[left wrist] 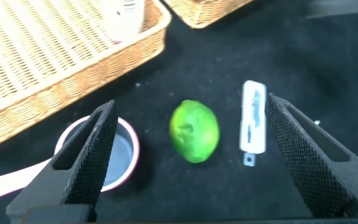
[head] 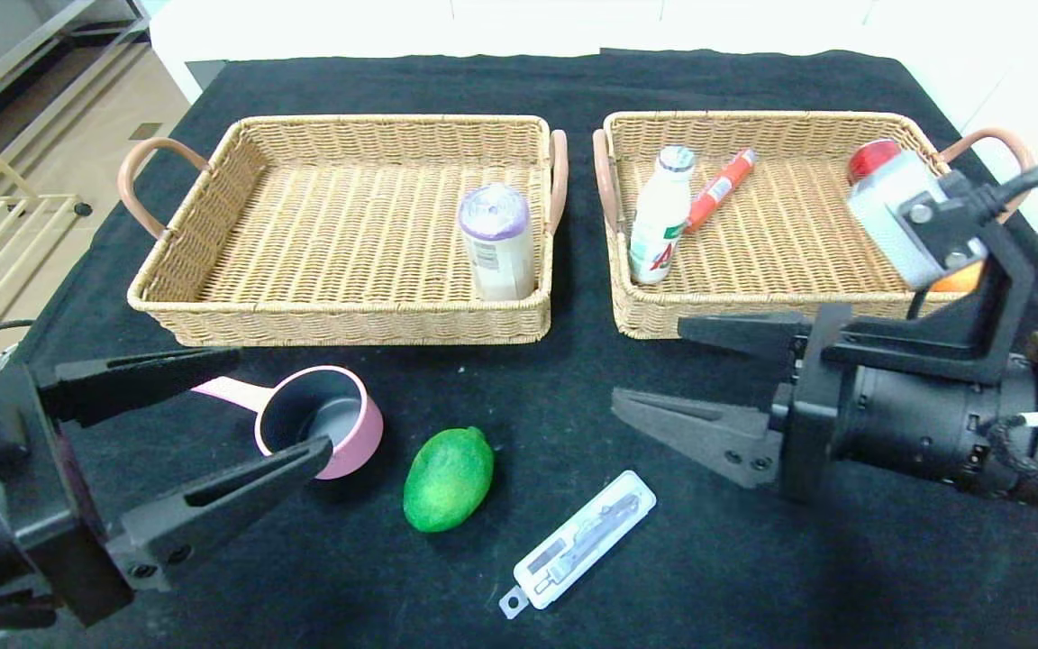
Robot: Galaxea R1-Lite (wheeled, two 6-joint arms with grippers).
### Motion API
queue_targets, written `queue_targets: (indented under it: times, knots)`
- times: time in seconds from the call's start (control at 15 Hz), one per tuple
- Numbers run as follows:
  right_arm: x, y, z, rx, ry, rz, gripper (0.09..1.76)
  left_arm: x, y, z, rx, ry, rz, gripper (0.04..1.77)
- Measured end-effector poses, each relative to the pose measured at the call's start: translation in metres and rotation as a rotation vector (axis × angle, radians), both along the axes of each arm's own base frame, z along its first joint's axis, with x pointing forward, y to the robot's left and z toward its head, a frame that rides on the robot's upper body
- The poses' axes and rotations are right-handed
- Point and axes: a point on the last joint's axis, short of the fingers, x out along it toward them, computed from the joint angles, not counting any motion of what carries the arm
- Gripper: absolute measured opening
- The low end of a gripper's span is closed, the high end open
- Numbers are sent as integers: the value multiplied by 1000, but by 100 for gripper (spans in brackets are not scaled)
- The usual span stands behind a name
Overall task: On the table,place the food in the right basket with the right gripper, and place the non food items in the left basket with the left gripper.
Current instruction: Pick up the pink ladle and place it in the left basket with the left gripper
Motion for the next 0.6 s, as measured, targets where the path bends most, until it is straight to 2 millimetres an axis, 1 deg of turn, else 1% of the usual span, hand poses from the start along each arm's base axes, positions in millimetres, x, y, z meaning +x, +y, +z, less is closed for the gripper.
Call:
queue_targets:
  times: [0.2,0.33,0.6]
  knots:
    - [-14,-19,-9,-26,-9,34,170,-5,3,4,12,5,23,172]
    - [-21,-32,-14,-33,-9,49,170,-9,5,3,27,36,32,172]
    - [-28,-66,-25,4,-40,59,170,-19,10,0,43,69,49,172]
